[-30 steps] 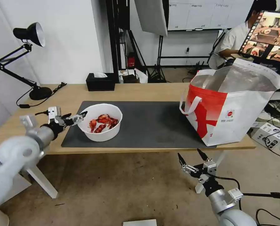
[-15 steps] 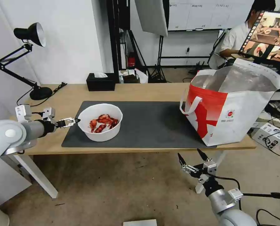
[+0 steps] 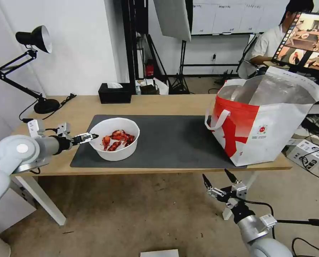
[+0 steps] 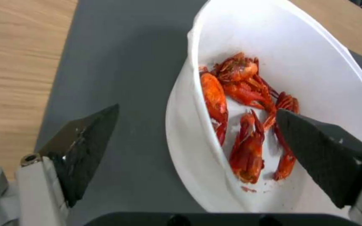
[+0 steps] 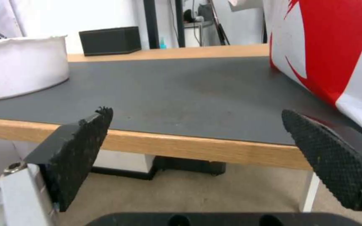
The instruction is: Pick up the trash from the table and place it into the takeout bag.
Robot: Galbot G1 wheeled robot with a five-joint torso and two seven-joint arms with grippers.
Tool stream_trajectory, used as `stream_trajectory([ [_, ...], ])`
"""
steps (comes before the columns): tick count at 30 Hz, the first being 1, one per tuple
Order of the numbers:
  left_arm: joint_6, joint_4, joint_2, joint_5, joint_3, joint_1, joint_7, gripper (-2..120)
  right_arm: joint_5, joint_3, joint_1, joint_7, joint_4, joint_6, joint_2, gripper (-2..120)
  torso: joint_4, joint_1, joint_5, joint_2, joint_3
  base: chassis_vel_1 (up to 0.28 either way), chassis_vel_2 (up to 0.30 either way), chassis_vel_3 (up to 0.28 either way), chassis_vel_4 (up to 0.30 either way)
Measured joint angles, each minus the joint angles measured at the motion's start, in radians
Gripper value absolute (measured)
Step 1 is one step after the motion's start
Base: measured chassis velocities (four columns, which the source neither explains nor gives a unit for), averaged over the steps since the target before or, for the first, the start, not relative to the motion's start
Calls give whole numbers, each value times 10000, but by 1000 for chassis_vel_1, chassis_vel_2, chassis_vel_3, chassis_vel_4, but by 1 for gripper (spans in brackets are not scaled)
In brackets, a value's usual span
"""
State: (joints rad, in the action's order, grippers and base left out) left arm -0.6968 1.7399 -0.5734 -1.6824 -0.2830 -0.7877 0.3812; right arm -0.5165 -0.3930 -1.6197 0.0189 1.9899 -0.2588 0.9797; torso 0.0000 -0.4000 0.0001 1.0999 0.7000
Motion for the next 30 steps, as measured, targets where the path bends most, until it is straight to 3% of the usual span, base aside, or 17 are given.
stream_trajectory([
  [8,45,-227,-240,108,713,614,335,100,0,0,0,0,0,0,0,100,-1,0,-1,0,0,0,0,0,0],
  [11,99,-292,-255,280,859,672,361,92,0,0,0,0,0,0,0,100,-1,0,-1,0,0,0,0,0,0],
  [14,161,-323,-216,474,1037,767,358,77,0,0,0,0,0,-1,0,100,0,0,-1,0,-1,0,0,0,0],
  [16,166,-334,-195,507,1097,812,358,74,0,0,0,0,0,-1,0,100,0,0,-1,0,-1,0,0,0,0],
  [19,171,-359,-114,644,1292,907,356,57,0,0,0,0,0,0,0,100,0,0,-1,1,0,0,0,0,0],
  [27,132,-312,29,679,1466,940,303,34,0,0,0,0,0,-1,0,100,0,1,-1,1,-1,0,0,0,0],
  [30,81,-338,64,685,1646,1040,268,19,1,0,-1,0,0,-1,0,100,0,1,-1,1,-1,0,0,0,0],
])
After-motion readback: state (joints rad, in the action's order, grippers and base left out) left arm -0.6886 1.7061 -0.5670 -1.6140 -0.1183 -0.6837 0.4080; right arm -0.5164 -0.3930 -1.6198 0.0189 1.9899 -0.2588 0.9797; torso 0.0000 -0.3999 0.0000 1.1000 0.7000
